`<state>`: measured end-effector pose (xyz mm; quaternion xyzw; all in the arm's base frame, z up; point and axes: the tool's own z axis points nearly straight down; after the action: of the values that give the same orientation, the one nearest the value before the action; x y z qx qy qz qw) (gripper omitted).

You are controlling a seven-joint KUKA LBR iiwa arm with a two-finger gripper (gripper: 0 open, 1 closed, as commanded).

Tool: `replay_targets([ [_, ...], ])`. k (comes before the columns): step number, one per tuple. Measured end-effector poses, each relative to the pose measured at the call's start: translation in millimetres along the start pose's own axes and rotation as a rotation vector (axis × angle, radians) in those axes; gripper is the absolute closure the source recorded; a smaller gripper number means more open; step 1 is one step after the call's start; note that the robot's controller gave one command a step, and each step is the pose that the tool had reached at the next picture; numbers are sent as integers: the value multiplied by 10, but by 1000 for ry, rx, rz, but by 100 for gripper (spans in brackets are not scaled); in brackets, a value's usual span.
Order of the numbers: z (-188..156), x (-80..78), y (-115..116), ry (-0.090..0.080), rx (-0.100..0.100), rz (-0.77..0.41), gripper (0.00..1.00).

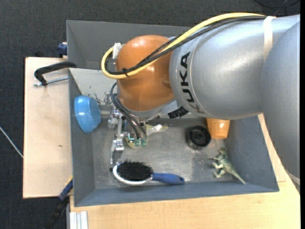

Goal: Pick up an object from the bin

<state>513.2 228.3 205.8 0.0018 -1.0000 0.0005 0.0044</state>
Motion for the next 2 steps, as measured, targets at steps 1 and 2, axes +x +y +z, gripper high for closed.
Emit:
replay_targets([
  [1, 1295, 66, -687, -3, -4, -205, 0],
  [2, 1015, -633, -1442, -21, 0, -134, 0],
])
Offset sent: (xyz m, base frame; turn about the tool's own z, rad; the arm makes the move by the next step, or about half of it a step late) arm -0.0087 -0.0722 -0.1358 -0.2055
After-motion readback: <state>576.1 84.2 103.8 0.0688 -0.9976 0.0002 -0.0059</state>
